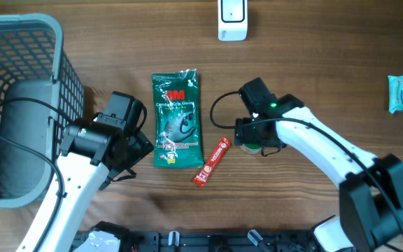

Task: Scan the item barcode
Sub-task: 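Lift the jar and carry it right toward the scanner, then swing the jar up and hold its barcode over the white scanner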

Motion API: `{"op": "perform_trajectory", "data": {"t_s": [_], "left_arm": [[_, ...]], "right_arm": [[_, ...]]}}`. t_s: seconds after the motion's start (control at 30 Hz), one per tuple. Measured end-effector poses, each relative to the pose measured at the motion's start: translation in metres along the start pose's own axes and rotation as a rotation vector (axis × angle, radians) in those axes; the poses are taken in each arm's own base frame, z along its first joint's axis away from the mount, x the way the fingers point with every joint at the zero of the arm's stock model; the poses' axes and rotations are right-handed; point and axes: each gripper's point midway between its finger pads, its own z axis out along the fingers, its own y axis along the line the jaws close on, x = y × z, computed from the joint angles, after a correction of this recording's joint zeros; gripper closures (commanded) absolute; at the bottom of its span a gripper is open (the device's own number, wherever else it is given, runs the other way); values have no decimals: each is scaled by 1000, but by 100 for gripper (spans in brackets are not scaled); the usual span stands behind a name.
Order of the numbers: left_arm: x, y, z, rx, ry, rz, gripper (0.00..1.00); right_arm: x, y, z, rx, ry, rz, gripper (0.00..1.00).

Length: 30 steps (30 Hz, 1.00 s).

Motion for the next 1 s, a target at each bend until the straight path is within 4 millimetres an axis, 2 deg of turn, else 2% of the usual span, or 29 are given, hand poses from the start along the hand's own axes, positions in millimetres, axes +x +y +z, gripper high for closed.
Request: {"op": "perform_trajectory", "data": {"t_s": [0.1,0.2,0.4,0.57,0.6,0.63,0.67,0.8,1.0], "left_arm": [[0,0,0,0,0,0,0],[0,0,0,0,0,0,0],[0,0,0,0,0,0,0],[0,0,0,0,0,0,0],[0,0,0,0,0,0,0],[0,0,0,1,0,0,0],[0,0,0,0,0,0,0],[0,0,0,-1,0,0,0],[0,0,0,0,0,0,0]], "right_arm": [[8,-3,15,26,46,-31,27],[11,-4,27,39,77,-45,44],[11,-1,27,20,78,-64,51],[3,32,16,-136,97,-182,53],[0,40,7,-171,105,-217,53],[-6,49,-5,-207,97,-251,60],[-13,59,-18,-243,83,-294,62],[-32,88,-78,-376,13,-519,62],[-33,121,-174,-589,-202,-917,61]]}}
